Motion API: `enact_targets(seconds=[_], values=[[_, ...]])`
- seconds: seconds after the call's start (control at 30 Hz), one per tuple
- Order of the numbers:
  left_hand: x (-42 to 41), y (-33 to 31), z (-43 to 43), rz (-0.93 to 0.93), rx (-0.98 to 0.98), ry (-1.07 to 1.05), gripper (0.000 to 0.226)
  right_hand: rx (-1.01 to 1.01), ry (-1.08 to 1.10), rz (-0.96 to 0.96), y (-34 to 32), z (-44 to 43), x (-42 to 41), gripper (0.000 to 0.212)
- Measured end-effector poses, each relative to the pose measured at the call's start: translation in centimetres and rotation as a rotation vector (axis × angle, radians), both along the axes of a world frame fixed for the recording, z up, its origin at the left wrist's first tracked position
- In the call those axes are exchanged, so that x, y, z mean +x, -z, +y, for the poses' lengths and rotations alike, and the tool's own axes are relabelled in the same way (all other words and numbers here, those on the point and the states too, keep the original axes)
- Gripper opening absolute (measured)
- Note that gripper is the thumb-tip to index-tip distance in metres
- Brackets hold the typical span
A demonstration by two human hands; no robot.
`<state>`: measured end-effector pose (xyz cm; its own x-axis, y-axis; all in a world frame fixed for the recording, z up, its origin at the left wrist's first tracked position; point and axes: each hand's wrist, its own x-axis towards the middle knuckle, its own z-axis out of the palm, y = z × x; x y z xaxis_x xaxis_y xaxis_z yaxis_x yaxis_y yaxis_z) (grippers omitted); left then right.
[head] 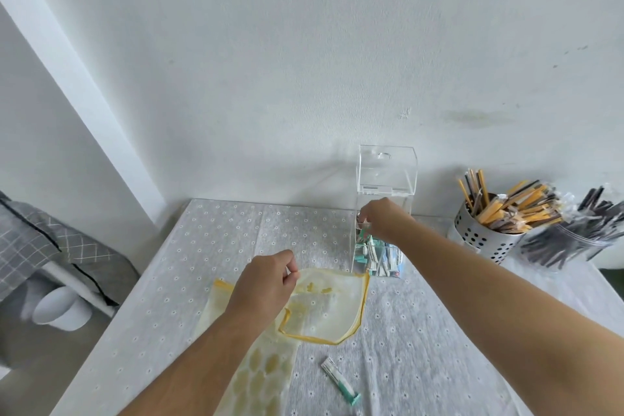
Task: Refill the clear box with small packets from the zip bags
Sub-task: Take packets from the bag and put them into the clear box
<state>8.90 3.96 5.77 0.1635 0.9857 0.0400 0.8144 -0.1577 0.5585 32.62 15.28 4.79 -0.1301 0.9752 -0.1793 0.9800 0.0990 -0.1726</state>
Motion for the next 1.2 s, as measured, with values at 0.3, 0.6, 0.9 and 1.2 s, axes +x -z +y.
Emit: enact_targets(seconds=[0.3,0.6,0.9,1.2], values=[[-0.1,0.0,0.1,-0.001,0.007,-0.008,0.009,0.011,-0.020,-0.041,0.6,-0.9,0.3,0.017],[-0.4,-1.2,-0.3,0.055,0.086,-0.019,0.008,0.164,0.104,0.206,-0.2,-3.8,-0.1,0.025],[-5.8,-4.9,1.4,-0.220,-0.391,0.125,0.011,-0.325,-0.055,0.762,0.2,-14.1,-3.7,0.064],[-12.8,1.0,-1.0,-1.100,-0.829,-0.132,0.088,-0.385,0.346,1.472,2.6,-16.9,-10.3,0.017]])
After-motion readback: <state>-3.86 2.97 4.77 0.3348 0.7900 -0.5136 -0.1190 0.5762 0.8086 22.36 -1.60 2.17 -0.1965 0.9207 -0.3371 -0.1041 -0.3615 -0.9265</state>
